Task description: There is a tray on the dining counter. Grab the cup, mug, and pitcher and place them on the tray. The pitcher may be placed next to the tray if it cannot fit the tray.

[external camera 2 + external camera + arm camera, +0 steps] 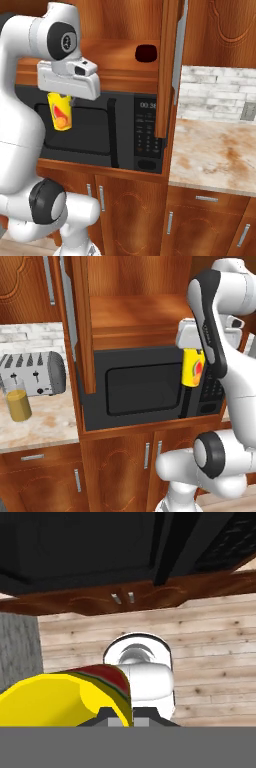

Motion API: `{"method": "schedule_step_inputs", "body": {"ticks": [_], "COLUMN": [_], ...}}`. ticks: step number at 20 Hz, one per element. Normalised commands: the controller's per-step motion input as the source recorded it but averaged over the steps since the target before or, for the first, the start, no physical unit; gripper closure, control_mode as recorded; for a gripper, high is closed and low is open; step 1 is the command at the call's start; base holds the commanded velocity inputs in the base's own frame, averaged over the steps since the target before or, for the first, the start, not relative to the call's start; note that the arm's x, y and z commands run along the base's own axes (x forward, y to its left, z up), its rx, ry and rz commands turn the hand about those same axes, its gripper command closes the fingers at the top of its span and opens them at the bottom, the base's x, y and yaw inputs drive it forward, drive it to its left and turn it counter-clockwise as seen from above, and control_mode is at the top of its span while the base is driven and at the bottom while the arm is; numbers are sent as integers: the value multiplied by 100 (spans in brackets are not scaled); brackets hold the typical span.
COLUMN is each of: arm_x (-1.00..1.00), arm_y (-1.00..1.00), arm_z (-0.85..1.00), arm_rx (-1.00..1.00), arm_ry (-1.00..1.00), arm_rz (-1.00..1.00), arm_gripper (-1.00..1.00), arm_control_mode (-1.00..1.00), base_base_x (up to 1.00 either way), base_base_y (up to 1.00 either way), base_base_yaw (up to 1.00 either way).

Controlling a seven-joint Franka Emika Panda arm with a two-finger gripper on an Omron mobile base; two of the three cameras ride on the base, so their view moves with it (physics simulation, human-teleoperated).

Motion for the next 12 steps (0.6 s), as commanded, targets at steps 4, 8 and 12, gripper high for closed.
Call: {"method": "schedule_step_inputs", "body": {"ticks": [4, 8, 12], "arm_x": [-10, -11, -18], "arm_y": [0, 0, 4], "arm_z": [-38, -29, -19], "arm_rx": [-3, 0, 0], "arm_ry": [-4, -3, -7], "arm_rz": [22, 2, 0], "arm_gripper": [100, 100, 100], "arm_control_mode": [-100, -100, -100], "base_base_x": [0, 0, 0], "base_base_y": [0, 0, 0], "base_base_yaw": [0, 0, 0]}}
